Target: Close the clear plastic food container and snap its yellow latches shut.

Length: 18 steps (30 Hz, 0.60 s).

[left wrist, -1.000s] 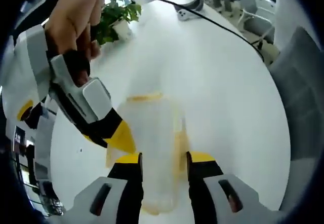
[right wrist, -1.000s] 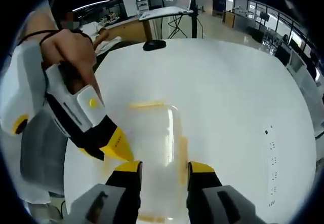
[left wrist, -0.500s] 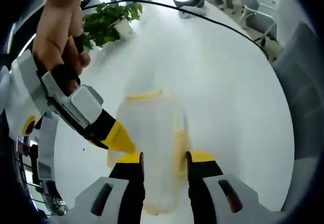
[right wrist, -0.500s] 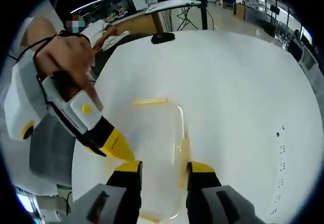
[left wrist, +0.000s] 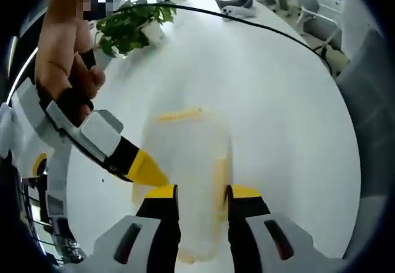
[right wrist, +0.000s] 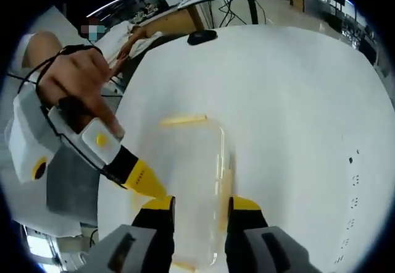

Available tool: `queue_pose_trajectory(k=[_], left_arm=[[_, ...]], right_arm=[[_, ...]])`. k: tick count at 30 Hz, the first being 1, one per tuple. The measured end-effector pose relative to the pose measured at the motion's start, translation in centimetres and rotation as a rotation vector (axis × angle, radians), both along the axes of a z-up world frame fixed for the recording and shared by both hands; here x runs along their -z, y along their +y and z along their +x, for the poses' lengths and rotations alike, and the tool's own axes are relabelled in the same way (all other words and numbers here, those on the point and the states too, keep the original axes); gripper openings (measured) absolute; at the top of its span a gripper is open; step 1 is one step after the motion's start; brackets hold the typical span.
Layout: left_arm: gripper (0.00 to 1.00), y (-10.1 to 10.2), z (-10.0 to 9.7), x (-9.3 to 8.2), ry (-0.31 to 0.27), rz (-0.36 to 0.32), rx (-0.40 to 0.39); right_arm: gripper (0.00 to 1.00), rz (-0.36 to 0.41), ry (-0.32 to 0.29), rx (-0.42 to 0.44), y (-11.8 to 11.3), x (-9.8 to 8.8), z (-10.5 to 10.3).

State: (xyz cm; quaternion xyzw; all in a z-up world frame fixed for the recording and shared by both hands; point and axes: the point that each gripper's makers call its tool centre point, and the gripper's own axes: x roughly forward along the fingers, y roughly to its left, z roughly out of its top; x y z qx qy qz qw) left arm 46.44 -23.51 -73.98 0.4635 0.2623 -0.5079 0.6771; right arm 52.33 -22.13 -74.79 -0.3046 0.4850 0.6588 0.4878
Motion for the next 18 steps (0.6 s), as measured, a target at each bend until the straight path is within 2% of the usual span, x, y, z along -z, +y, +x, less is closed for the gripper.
queue_pose_trajectory(k=[5, 9, 18], left_arm=[[0.26, -0.04, -0.07, -0.08, -0.011, 0.000, 0.006], [0.27, -0.07, -0.07, -0.08, -0.013, -0.003, 0.007], [0.28, -0.14, -0.14, -0.20, -0.035, -0.007, 0.019]], right_arm=[[0.30, -0.006, 0.005, -0.009, 0.44, -0.16, 0.04], [0.31, 0.017, 0.010, 0.002, 0.53, -0.34, -0.05], [0.32, -0.004, -0.044, 0.006, 0.78, -0.81, -0.13]])
